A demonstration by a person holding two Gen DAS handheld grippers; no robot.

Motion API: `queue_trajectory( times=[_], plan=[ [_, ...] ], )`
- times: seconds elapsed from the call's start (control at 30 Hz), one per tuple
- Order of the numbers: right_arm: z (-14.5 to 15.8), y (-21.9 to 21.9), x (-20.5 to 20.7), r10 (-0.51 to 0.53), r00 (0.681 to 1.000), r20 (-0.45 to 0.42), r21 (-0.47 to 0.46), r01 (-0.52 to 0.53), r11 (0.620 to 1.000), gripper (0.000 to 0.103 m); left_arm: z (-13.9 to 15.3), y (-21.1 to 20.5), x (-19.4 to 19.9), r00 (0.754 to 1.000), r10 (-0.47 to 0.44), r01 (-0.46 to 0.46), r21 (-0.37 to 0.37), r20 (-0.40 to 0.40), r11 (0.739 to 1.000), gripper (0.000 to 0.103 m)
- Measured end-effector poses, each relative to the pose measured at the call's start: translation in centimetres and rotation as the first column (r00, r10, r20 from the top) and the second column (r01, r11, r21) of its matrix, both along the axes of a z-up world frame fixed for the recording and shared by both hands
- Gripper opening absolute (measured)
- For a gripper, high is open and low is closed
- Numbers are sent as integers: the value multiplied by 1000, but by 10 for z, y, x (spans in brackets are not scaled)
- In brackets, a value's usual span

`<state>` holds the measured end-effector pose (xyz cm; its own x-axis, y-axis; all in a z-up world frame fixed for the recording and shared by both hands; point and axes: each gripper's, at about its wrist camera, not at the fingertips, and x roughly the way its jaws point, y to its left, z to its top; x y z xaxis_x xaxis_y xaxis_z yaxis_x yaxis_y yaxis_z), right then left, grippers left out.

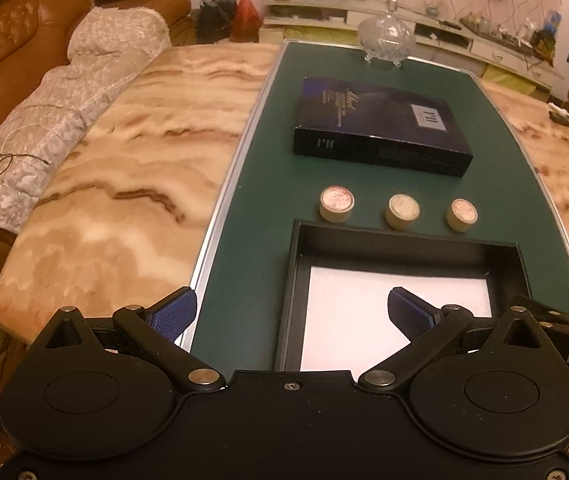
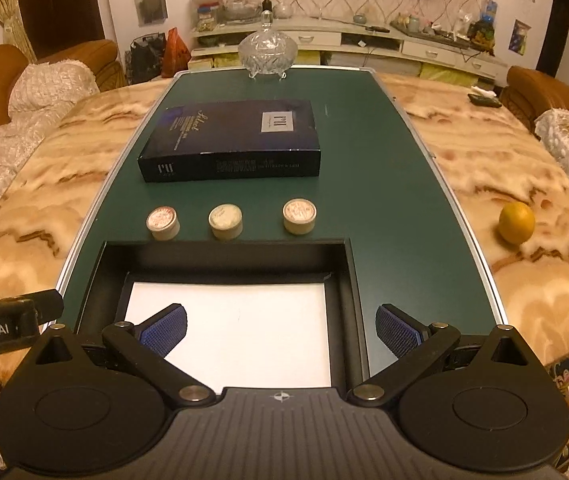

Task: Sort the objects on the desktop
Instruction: 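Move the left tool forward toward the row of three round jars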

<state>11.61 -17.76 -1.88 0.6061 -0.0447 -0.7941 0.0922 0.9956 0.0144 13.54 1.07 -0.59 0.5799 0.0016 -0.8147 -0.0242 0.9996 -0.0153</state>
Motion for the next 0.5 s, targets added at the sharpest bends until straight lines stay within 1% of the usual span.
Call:
queue_trajectory(
  times=[0.2,0.3,0.43,0.5],
  plan=[
    [-9,-4,24,0,999,-33,24,0,1000,103,-10,-9,24,999,-30,30,-4,-11,1000,103],
    [-13,-7,34,-3,999,-41,31,4,1000,103,-15,-13,37,999,-23,24,26,-26,999,103],
    [-16,-7,45,5,999,-37,34,-3,999,103,-20,-16,51,998,-14,16,35,-53,999,103],
    [-17,-7,51,12,999,-38,33,-11,999,103,-23,-15,57,998,-13,15,26,-63,1000,103]
  ],
)
